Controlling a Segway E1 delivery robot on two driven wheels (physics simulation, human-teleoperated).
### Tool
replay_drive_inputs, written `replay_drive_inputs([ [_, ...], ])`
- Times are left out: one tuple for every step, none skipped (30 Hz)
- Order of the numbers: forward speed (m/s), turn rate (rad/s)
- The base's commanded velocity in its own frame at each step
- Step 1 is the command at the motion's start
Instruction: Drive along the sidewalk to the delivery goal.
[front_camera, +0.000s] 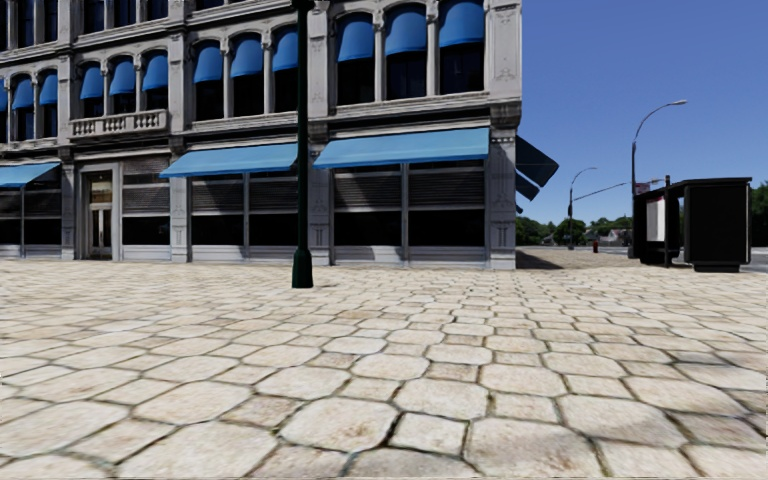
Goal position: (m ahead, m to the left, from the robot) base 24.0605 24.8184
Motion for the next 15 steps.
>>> replay_drive_inputs([
  [2.00, 0.58],
  [2.00, 0.58],
  [2.00, 0.60],
  [2.00, 0.61],
  [2.00, 0.61],
  [2.00, 0.62],
  [2.00, 0.62],
  [2.00, 0.63],
  [2.00, 0.63],
  [2.00, 0.63],
  [2.00, 0.63],
  [2.00, 0.63],
  [2.00, 0.63],
  [2.00, 0.63],
  [2.00, 0.63],
])
